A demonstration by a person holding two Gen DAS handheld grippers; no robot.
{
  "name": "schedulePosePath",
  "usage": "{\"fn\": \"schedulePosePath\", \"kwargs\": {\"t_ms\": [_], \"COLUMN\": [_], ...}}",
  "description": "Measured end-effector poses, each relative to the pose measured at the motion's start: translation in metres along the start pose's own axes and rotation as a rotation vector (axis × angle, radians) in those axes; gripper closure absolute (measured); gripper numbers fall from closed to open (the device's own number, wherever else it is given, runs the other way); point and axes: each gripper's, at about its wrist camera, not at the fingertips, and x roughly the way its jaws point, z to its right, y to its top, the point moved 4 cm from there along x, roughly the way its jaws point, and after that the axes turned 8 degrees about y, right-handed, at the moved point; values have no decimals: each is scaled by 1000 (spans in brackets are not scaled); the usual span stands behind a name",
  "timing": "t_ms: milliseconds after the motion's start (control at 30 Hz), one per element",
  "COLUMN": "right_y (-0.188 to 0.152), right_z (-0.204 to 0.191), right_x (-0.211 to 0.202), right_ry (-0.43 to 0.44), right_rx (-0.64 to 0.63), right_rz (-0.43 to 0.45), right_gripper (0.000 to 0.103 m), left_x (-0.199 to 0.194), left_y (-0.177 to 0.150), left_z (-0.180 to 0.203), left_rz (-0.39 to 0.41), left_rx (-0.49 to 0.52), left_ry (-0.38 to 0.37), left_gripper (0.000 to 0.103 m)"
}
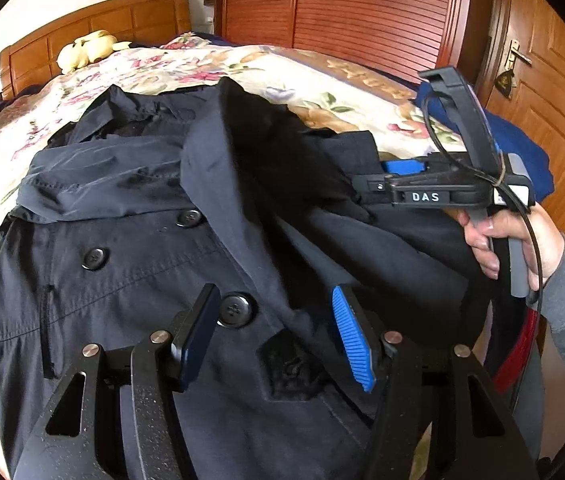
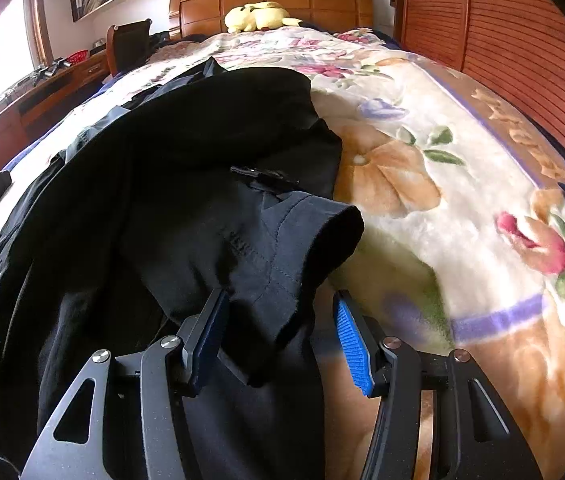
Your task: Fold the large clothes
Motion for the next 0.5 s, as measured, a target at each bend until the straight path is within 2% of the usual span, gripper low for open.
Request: {"fn": "schedulePosePath", "kwargs": {"t_ms": [33, 100, 133, 200, 233, 300, 500], "right_y": [-1, -1, -1, 0, 0, 0, -1], "right_z": [1, 0, 0, 0, -1, -1, -1], "right_x": [0, -2, -2, -2, -2, -2, -1], "right_ry": [2, 4, 5, 4, 4, 6, 12], "right_rx": [2, 3, 3, 3, 3, 4, 6], "right_rz": [0, 1, 0, -1, 0, 0, -7], "right_gripper": [47, 47, 47, 47, 47, 47, 47], "left_x": [-1, -1, 0, -1, -1, -5, -30], "left_y": [-1, -3, -4, -5, -4, 0, 31], "left_z": [1, 1, 1, 0, -1, -6, -56], "left_rz": [-2, -4, -10, -18, -17, -10, 63], "left_rx": [0, -5, -9, -10, -5, 4, 7], "left_ry": [-8, -21, -30, -52, -54, -50, 94], "left_gripper": [45, 59, 62, 87, 91, 97, 98]}}
